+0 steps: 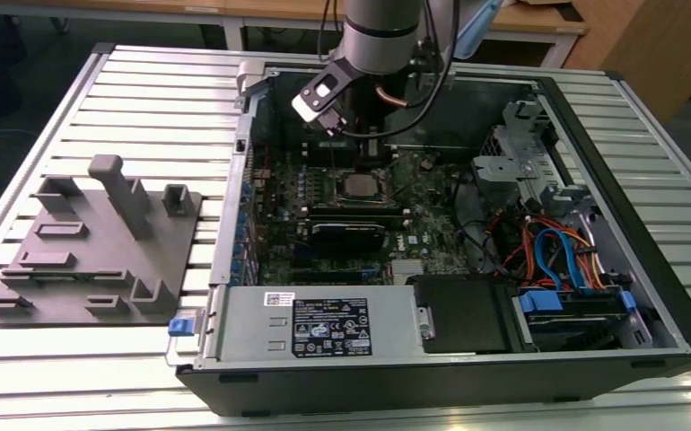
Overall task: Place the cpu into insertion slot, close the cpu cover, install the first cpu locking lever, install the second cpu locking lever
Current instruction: 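Close the cpu cover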
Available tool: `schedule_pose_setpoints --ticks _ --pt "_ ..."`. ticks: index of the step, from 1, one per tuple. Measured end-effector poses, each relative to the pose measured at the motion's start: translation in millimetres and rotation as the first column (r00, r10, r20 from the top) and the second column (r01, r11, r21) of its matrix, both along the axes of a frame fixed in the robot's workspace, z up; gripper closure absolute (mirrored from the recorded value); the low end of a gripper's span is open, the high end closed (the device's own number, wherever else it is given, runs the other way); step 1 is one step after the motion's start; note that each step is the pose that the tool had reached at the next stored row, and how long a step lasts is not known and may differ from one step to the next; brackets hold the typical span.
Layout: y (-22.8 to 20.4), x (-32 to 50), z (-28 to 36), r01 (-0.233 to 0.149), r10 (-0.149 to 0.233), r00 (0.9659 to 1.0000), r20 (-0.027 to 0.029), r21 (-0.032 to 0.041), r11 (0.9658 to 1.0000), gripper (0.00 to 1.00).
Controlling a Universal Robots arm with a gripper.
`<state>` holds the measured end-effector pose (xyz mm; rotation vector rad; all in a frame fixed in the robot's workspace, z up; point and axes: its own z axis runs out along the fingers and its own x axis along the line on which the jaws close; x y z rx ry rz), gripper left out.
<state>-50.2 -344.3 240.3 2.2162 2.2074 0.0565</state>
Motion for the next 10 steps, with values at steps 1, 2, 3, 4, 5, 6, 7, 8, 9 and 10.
schedule_pose_setpoints --ticks 1,2,3,4,5,6,7,8,9,10 --pt "0.0 0.0 2.8 0.000 0.000 1.0000 -0.0001 -0.0002 1.0000 0.90" --pt "0.0 0.0 5.1 0.000 0.000 1.0000 -0.0001 -0.0001 1.0000 0.90" --pt "0.0 0.0 7.4 0.000 0.000 1.0000 -0.0001 0.0001 1.0000 0.90" --pt "0.0 0.0 9.5 0.000 0.000 1.0000 -0.0002 0.0000 1.0000 0.90" --pt "0.0 0.0 11.4 0.000 0.000 1.0000 -0.0003 -0.0001 1.0000 0.90" --pt "0.0 0.0 12.9 0.000 0.000 1.0000 -0.0004 -0.0001 1.0000 0.90" --pt "0.0 0.0 13.9 0.000 0.000 1.0000 -0.0004 -0.0001 1.0000 0.90" --pt "0.0 0.0 14.6 -0.001 0.001 1.0000 -0.0005 -0.0001 1.0000 0.90" --pt "0.0 0.0 14.5 -0.001 0.001 1.0000 -0.0005 0.0002 1.0000 0.90" --pt "0.0 0.0 14.6 -0.001 0.001 1.0000 -0.0006 0.0001 1.0000 0.90"
